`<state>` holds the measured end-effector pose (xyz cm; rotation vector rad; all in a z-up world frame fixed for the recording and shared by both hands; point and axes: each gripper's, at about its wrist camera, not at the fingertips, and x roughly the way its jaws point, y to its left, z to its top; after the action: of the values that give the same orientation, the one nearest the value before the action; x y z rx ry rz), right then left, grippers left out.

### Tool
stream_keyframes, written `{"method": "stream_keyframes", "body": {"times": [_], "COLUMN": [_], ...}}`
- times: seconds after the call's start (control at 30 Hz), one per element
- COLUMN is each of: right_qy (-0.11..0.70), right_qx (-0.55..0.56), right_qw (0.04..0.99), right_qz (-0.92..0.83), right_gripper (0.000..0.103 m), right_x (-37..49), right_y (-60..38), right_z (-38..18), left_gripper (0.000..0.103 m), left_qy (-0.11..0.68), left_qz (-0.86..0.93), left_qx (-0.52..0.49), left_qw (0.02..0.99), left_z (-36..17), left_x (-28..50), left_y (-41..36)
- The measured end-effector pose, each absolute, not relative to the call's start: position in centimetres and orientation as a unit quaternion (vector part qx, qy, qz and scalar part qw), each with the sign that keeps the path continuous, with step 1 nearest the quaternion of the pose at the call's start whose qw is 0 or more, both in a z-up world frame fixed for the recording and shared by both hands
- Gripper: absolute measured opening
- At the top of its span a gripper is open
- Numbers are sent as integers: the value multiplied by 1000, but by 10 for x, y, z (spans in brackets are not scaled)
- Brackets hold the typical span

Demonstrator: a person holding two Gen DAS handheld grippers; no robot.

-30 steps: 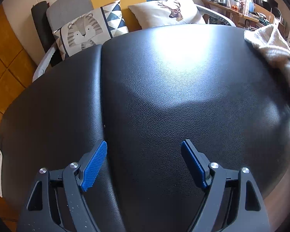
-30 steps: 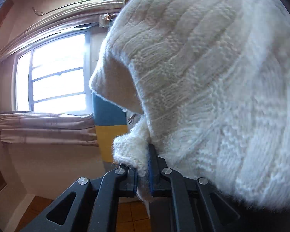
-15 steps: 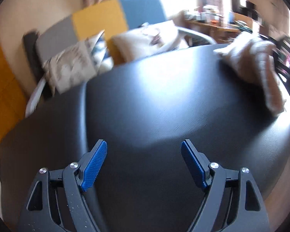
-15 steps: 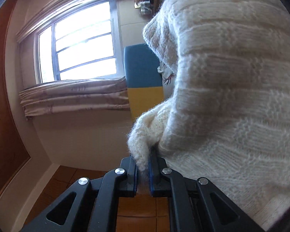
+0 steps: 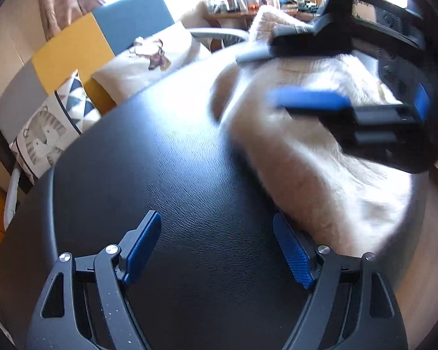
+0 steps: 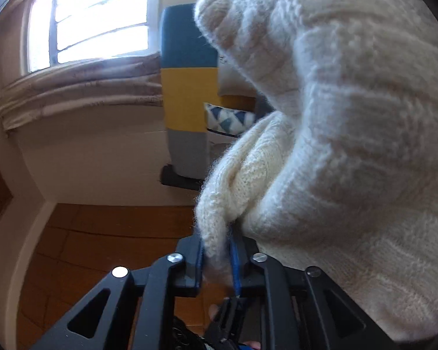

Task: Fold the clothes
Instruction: 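Lift the sweater with the right tool and drag it across the table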

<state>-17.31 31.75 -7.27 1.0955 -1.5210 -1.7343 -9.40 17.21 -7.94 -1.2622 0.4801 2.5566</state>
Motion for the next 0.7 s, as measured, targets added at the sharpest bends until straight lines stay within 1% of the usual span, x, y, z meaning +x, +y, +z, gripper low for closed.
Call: {"method": "stream_keyframes", "body": {"times": [0.1,0.2,0.27,0.4,0.43,0.57,0.7], "right_qy": [-497,-436,-381,-250,-246,-295,-345], "right_qx": [449,416,390,368,369,374,386], "right_qw": [237,193,150,54,35,-32,-74], "right_qz": [-704,-774,-825,-894,-895,-879,-852], "right_gripper": [26,26,28,31,31,31,32], "right_x": [-165,-147,-131,-99,-90,-44,-35], "right_y": [318,339,354,375,386,448,476], "right_z": [-70,-47,-28,-11,-15,-48,-73], "left_gripper": [82,82,82,82,82,82,82], "left_qy": [155,106,79,72,72,68,76], "left_qz": [867,872,870,865,862,856,853], "left_qx": [-458,-463,-474,-481,-483,-489,-498], "left_qw": [120,119,114,127,137,152,139], "left_z": [-96,-100,-101,-100,-99,-96,-98], "left_x": [-96,-99,-105,-114,-117,-120,-123], "left_y": [169,159,156,166,170,180,187]}}
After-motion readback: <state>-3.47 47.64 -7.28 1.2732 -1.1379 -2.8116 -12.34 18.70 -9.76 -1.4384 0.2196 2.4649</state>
